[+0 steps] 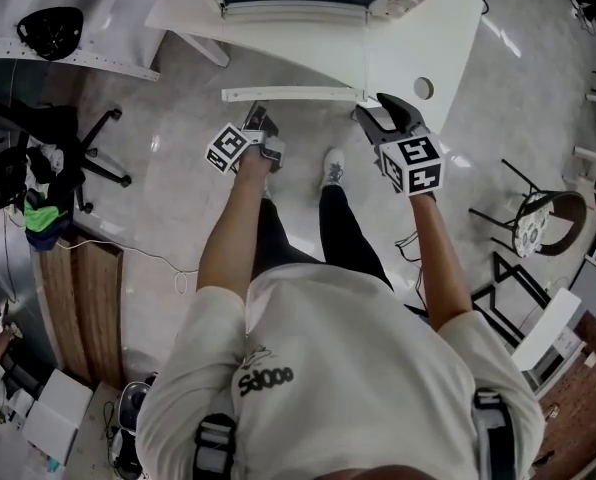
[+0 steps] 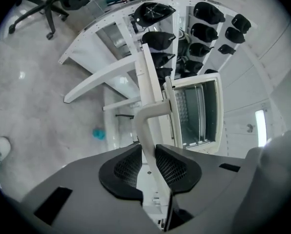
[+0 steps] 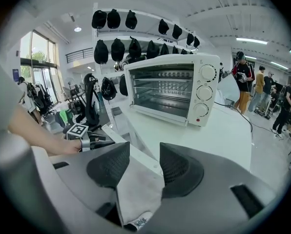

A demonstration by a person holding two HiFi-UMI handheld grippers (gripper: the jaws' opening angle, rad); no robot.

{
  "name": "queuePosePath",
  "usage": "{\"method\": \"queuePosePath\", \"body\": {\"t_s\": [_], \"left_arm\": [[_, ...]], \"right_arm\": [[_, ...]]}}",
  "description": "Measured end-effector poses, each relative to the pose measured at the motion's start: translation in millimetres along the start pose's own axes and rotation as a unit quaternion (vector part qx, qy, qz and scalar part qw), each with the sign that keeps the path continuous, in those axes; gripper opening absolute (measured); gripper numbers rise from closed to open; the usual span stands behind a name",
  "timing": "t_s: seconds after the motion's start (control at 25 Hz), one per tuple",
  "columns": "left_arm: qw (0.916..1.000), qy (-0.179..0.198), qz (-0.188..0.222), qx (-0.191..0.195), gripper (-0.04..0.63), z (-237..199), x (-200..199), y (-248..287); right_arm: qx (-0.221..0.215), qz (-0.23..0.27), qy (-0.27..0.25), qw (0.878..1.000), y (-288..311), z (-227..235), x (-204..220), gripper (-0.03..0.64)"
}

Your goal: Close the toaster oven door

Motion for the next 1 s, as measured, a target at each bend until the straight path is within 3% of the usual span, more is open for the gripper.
{"method": "queuePosePath", "body": {"t_s": [0.44, 0.64, 0.76, 1.0], "left_arm": [[0.9997, 0.001, -0.017, 0.018, 0.091, 37, -4, -21], [0.9983, 0.050, -0.002, 0.029, 0.097, 76, -4, -35], [0.9976, 0.060, 0.008, 0.034, 0.101, 99, -6, -38], [0.9917, 0.127, -0.011, 0.018, 0.118, 130, -14, -38]], "right_arm": [[0.004, 0.029, -0.006, 1.000, -18, -9, -34, 0.184], [0.016, 0.050, 0.005, 0.999, -35, -11, -48, 0.186], [0.022, 0.057, 0.012, 0.998, -45, -11, -50, 0.187], [0.035, 0.072, 0.028, 0.996, -54, -6, -56, 0.187]]}}
Point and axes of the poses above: the fingertips, and each gripper's own axes: y forward along the fingers, z to its right, x out of its underside, the point moved 9 cm from there along -y, backward along the fingers, and after that the axes turned 5 degrees about -y, right-handed, at the moved point
